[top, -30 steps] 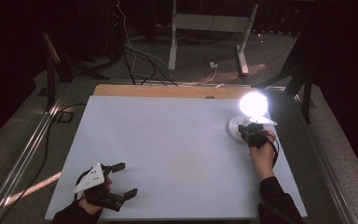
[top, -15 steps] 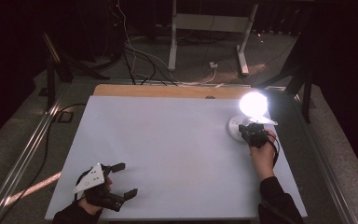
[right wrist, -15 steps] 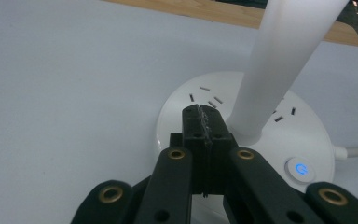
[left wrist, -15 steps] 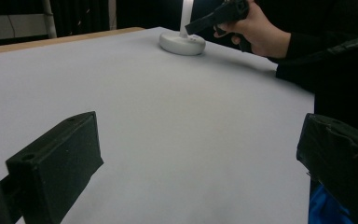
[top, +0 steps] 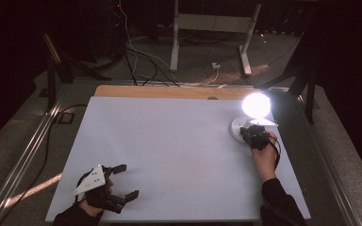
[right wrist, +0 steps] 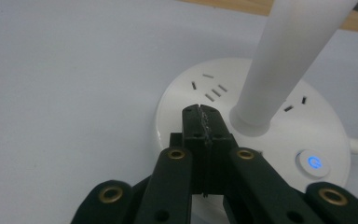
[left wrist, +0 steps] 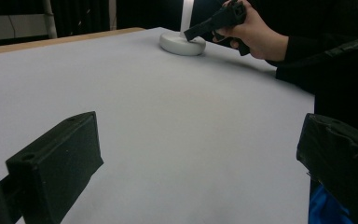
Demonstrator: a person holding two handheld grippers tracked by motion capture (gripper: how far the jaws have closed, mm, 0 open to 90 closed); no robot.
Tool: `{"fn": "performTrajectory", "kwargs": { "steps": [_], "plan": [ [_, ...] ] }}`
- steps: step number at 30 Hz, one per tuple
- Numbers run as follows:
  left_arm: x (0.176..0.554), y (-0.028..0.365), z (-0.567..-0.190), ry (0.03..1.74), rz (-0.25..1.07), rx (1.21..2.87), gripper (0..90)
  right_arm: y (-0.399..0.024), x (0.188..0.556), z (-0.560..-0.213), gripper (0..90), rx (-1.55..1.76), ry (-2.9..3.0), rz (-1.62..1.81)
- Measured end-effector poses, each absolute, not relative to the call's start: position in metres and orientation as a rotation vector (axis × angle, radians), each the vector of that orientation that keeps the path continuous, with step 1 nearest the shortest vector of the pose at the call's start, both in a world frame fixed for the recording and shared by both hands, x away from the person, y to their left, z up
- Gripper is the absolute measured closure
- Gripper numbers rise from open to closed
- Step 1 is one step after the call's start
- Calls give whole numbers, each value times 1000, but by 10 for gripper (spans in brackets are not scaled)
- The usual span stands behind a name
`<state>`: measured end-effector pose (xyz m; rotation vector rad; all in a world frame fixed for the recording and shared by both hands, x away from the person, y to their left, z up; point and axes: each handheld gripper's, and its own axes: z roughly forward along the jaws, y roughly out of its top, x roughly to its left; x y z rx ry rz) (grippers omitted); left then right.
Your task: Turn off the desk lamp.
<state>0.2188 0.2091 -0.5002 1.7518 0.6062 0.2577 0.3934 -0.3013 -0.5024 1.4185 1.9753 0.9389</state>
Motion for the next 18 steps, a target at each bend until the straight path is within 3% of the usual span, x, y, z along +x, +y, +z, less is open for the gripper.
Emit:
{"fn": "performTrajectory", "kwargs": {
  "steps": [18],
  "plan": [
    [219, 209, -500, 604, 258, 1753, 5, -300, 387, -490, 897, 1391, 1949, 993]
  ]
}}
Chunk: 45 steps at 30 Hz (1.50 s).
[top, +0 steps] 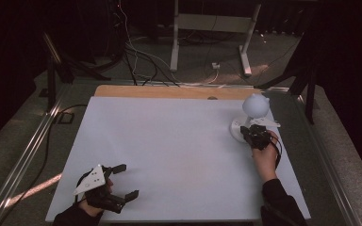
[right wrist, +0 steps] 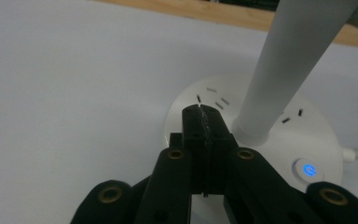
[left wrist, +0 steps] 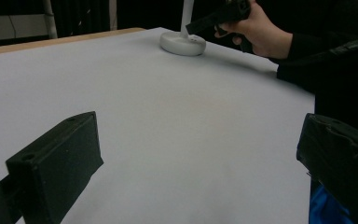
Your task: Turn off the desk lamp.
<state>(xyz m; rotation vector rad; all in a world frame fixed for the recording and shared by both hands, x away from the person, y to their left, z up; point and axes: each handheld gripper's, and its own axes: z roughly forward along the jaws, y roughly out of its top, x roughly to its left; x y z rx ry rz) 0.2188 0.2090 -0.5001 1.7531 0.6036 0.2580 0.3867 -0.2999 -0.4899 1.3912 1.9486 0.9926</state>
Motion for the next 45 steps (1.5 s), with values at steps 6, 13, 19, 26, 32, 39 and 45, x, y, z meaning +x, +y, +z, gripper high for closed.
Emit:
{"fn": "performTrajectory", "kwargs": {
  "steps": [6, 13, 19, 26, 32, 39, 45],
  "plan": [
    [219, 209, -500, 606, 259, 1751, 5, -300, 380, -481, 848, 1378, 1944, 1050],
    [218, 209, -500, 605, 258, 1751, 5, -295, 375, -474, 671, 1341, 1973, 1101],
    [219, 209, -500, 605, 259, 1749, 5, -292, 375, -471, 494, 1321, 2026, 1162],
    [218, 210, -499, 607, 260, 1745, 5, -290, 372, -469, 245, 1335, 2001, 1157],
    [219, 210, -499, 605, 259, 1746, 5, -291, 366, -472, 17, 1311, 2105, 1227],
    [219, 211, -499, 601, 256, 1744, 5, -290, 352, -471, 0, 1258, 2121, 1267],
    [218, 212, -498, 601, 259, 1738, 5, -293, 337, -479, 0, 1220, 2163, 1256]
  ]
}}
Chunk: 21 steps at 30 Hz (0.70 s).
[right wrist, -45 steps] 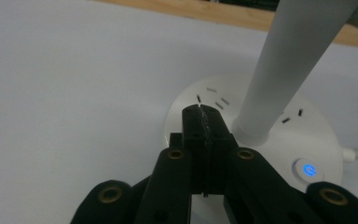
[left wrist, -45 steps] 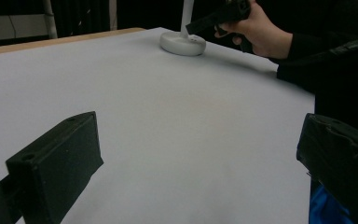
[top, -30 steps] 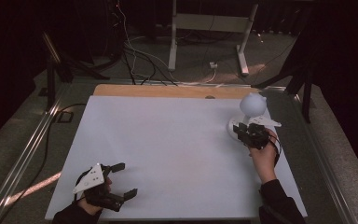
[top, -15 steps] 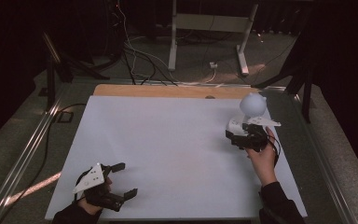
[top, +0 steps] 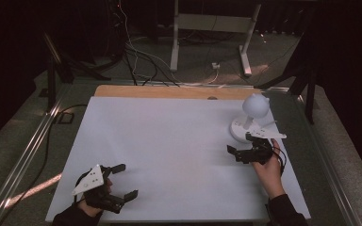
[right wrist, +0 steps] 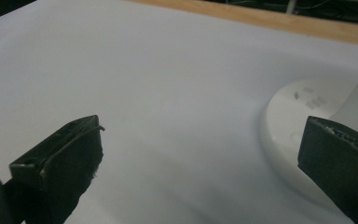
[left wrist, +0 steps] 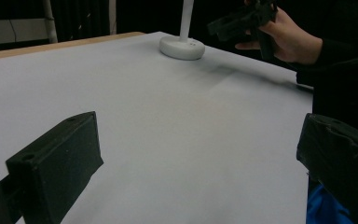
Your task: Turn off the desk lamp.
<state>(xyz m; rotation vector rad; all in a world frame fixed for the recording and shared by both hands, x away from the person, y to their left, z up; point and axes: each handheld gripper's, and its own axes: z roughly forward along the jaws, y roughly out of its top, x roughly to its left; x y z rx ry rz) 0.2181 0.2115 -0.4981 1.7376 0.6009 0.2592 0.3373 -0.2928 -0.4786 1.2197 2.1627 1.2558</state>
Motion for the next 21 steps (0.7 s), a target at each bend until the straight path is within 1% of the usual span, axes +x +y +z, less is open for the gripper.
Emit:
{"fn": "performTrajectory", "kwargs": {
  "steps": [10, 21],
  "plan": [
    [218, 212, -498, 601, 259, 1740, 5, -305, 311, -486, 0, 1248, 2195, 1261],
    [217, 211, -498, 602, 262, 1743, 5, -317, 274, -503, 0, 1293, 2268, 1256]
  ]
}}
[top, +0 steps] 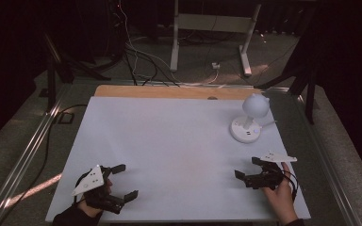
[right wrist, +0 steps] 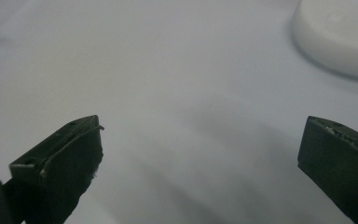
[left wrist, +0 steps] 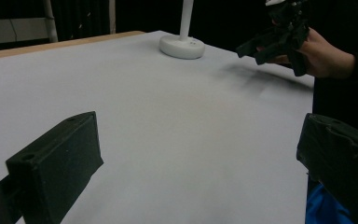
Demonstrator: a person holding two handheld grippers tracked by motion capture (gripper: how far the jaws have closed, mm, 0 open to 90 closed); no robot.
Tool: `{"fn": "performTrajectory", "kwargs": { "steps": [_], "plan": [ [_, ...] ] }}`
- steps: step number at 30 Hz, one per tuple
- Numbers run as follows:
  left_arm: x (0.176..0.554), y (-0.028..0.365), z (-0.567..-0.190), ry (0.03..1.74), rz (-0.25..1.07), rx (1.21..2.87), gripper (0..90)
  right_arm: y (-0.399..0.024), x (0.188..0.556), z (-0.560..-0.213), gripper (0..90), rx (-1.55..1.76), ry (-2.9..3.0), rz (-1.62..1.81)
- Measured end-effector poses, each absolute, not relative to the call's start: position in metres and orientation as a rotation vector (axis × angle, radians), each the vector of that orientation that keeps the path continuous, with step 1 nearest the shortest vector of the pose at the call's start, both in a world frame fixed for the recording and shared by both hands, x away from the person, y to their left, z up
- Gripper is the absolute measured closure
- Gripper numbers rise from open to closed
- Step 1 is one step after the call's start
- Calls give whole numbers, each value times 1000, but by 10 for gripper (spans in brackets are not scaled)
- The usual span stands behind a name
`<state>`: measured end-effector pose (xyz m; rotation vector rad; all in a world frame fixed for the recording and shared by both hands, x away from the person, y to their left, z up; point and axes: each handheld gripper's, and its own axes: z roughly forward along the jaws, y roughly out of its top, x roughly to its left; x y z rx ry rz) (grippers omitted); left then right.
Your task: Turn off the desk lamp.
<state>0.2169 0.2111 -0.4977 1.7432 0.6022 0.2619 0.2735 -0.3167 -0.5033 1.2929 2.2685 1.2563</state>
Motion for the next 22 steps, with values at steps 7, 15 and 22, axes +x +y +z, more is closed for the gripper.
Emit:
{"fn": "performTrajectory", "kwargs": {
  "steps": [7, 15, 22],
  "plan": [
    [216, 211, -497, 600, 266, 1737, 5, -316, 259, -512, 0, 1287, 2315, 1235],
    [216, 211, -497, 599, 264, 1744, 5, -313, 260, -516, 0, 1259, 2325, 1206],
    [217, 211, -498, 599, 263, 1746, 5, -311, 261, -518, 0, 1253, 2338, 1190]
  ]
}}
